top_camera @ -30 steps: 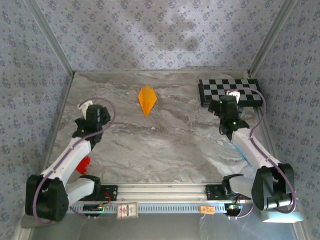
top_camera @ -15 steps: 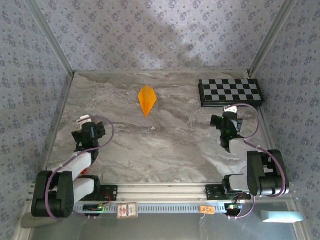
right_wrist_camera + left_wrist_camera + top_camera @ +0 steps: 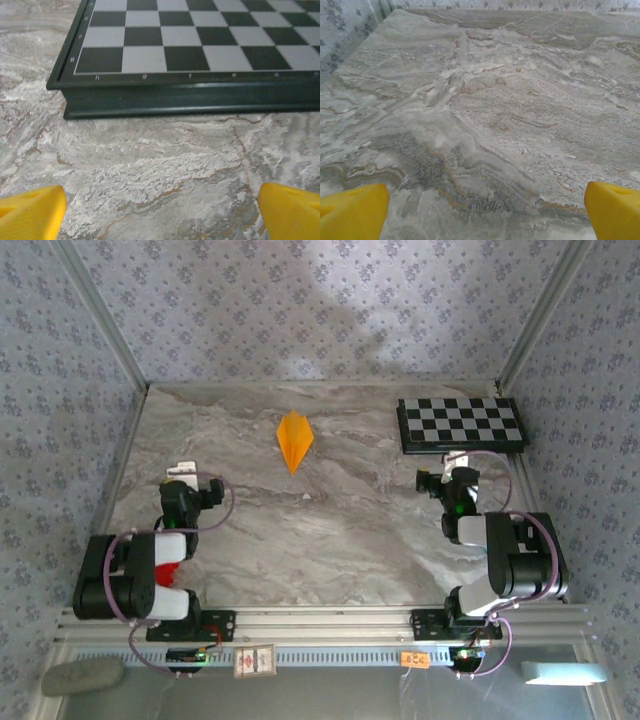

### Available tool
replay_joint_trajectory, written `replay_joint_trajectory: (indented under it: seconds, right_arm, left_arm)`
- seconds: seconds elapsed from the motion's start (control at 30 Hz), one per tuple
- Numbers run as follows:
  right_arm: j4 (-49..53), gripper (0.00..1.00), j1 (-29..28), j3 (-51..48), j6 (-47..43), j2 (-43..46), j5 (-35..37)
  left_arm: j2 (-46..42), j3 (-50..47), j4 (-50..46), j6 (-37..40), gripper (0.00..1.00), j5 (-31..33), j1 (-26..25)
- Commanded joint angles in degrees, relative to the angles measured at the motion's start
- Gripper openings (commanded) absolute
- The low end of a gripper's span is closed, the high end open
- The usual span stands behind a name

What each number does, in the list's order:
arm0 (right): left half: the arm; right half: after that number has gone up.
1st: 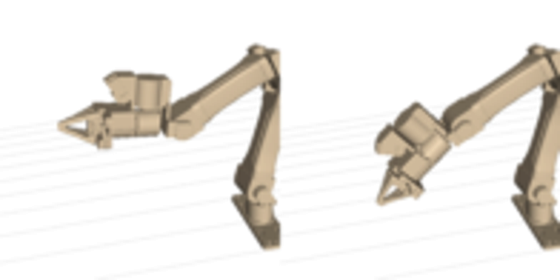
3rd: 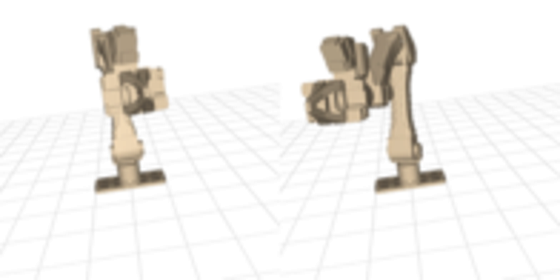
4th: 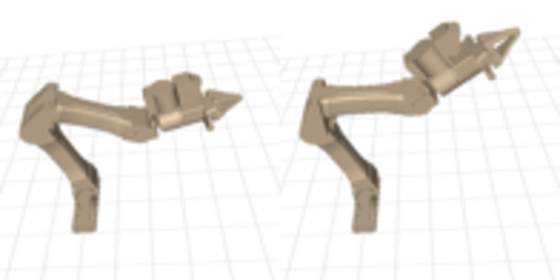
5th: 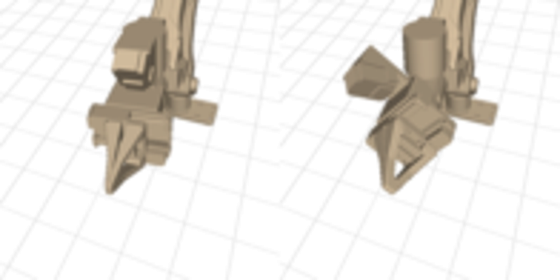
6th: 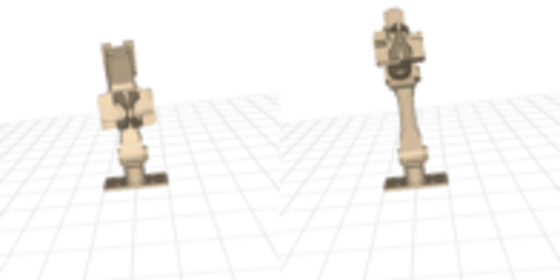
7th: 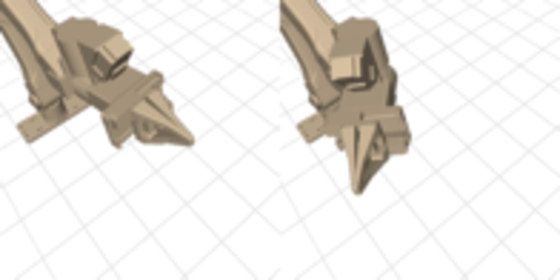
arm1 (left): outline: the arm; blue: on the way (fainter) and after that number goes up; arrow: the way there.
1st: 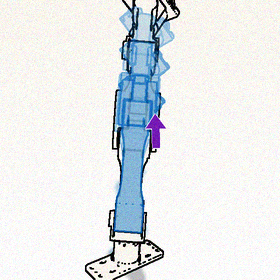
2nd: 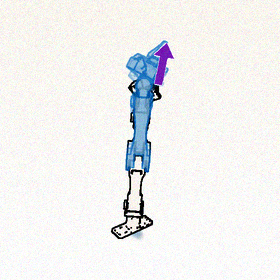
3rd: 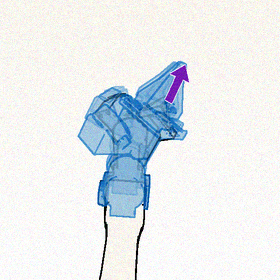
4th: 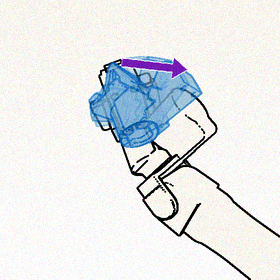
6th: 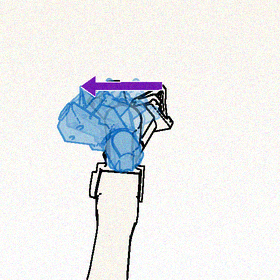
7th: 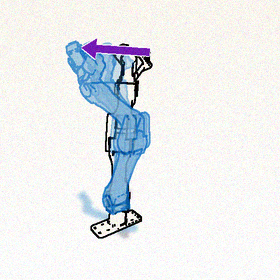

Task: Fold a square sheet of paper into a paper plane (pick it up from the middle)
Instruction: Reset both arms

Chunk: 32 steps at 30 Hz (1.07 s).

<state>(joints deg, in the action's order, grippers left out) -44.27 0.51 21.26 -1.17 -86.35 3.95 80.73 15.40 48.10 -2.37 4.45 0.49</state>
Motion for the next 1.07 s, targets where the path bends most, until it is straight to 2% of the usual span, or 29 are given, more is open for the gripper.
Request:
replay_joint_trajectory:
  seconds: [0.0, 0.13, 0.33, 1.03]
  right_arm:
    - [-3.1, 1.0, 0.6, 0.6, -1.0, -0.8, -1.7]
    - [-2.4, 1.0, 1.1, 1.1, -0.5, -0.9, -2.2]
    - [-2.0, 1.0, 1.3, 1.4, -0.5, -1.0, -2.5]
    - [-1.9, 1.0, 1.3, 1.3, -0.5, -0.9, -2.6]
  left_arm:
    - [3.4, 2.6, 5.8, 0.5, 1.0, -2.5, 0.6]
    - [7.0, 4.3, 6.0, -0.6, 1.0, -2.3, 1.4]
    - [7.0, 7.5, -0.4, -1.0, 1.0, -0.6, 1.4]
    - [7.3, 8.5, -1.9, 0.4, 1.0, -0.4, 0.2]
